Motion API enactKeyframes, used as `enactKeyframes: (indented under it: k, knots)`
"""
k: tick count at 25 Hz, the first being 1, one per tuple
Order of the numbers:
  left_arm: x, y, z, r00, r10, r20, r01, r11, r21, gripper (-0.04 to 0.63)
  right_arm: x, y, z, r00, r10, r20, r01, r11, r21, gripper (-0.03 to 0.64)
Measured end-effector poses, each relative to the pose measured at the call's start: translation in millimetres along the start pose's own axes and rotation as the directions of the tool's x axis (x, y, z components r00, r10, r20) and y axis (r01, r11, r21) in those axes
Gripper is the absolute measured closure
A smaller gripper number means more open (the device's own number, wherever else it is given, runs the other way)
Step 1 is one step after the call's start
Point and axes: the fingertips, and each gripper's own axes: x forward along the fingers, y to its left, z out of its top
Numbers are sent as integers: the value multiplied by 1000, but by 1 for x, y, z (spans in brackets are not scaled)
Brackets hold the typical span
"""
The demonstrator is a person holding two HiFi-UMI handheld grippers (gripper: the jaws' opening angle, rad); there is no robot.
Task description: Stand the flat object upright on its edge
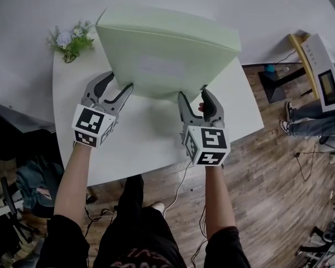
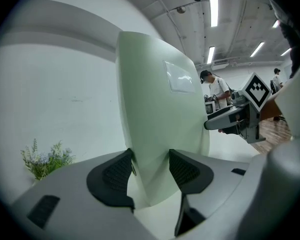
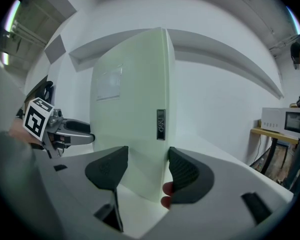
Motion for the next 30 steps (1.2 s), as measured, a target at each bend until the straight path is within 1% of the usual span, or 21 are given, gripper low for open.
enactKeyframes:
  k: [8,12,16,19,20,21,22,23,24,27,30]
  knots:
    - [-4,-1,-3,1000,9,-17,-9,1000,-19,348,-2,-2,-1,1000,12,5,-12,1000,-9,351]
    - [-12,-3,-10,999,24,-46,-25,999,-21,348,-11,-7,5,1000,-5,29,5,1000,5,351]
    - [-26,-4,-8,998,52,-45,-54,997,-51,348,-26,-12,7,999,-22,35,22,1000,13,351]
    - [-40,-12,-3,997,64,-37,-67,995,-70,374,-40,-10,8,999,-19,26,18,1000,25,351]
    - [-45,-15,-1,997,69,-36,-72,994,-77,391,-46,-10,9,999,-23,27,22,999,33,359]
    - [-50,-18,1,997,74,-34,-77,993,-86,414,-51,-10,11,999,-31,28,29,999,42,393]
    - [-54,-21,4,996,79,-31,-81,992,-95,431,-57,-10,12,999,-39,30,37,998,49,445]
    - [-58,-25,6,996,81,-30,-84,991,-103,443,-63,-9,14,999,-45,30,43,998,52,469]
    - [-62,-29,9,996,81,-31,-84,991,-106,451,-68,-8,15,998,-49,28,48,998,52,475]
    - [-77,-41,20,996,85,-31,-87,992,-89,485,-88,-6,22,998,-58,33,56,997,54,522]
    - [-97,-51,36,993,113,-20,-114,988,-106,536,-113,-7,31,997,-64,37,62,996,69,552]
